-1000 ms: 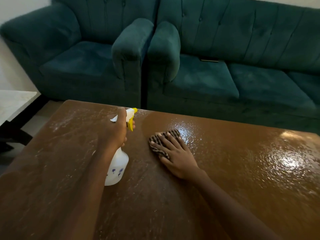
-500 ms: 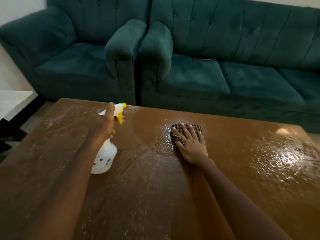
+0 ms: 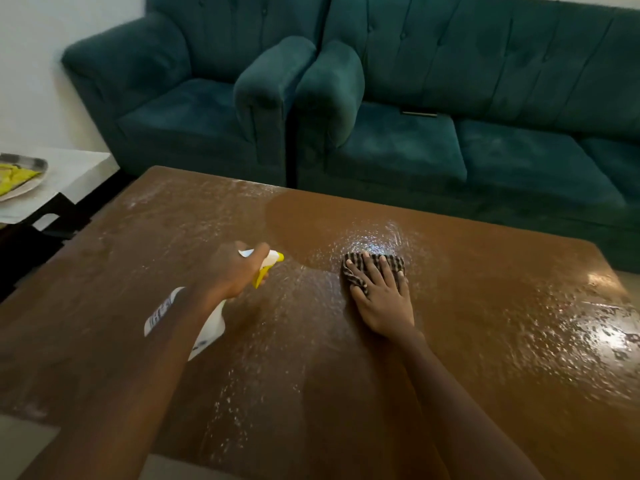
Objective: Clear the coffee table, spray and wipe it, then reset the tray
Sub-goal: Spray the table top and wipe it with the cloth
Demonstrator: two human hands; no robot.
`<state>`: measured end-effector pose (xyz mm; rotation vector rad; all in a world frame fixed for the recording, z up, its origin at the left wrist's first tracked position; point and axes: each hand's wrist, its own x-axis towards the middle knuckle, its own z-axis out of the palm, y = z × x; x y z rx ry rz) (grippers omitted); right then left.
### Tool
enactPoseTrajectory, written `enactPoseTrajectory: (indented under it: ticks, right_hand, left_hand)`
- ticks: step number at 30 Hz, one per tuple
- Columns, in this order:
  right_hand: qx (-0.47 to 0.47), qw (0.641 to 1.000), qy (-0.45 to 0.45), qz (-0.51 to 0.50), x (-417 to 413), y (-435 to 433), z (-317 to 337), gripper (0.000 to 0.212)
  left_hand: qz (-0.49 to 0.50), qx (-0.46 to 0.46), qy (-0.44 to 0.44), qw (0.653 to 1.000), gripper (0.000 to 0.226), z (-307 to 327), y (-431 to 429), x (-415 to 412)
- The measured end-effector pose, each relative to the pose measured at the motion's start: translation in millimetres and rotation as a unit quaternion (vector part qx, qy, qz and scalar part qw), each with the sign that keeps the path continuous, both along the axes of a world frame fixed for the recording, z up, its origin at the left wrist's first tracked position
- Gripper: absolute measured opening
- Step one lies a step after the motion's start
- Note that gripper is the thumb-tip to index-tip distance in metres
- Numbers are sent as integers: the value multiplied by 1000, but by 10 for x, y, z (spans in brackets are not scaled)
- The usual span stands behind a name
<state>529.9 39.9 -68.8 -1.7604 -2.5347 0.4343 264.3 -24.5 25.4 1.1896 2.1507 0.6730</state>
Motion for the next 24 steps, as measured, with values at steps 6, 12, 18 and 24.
enactPoseTrajectory:
  ticks: [6,12,18,24]
  right_hand:
    - [5,1000,1,-11,24,-58,-4,52]
    - [3,999,0,-38,-16,-91,3,52]
    - [-26,992,6,-124,-334,-26,61,53]
    - [17,999,-7,-31,-1302,-103,39,55]
  left_hand:
    - [-42,-30,11,999,46,-25,-172,32]
    - [-11,25,-39,999,44,23,-253,-309]
    - [14,80,-104,991,51,139,-368,-546]
    - [-1,58,-149,987,71,122,-404,-727]
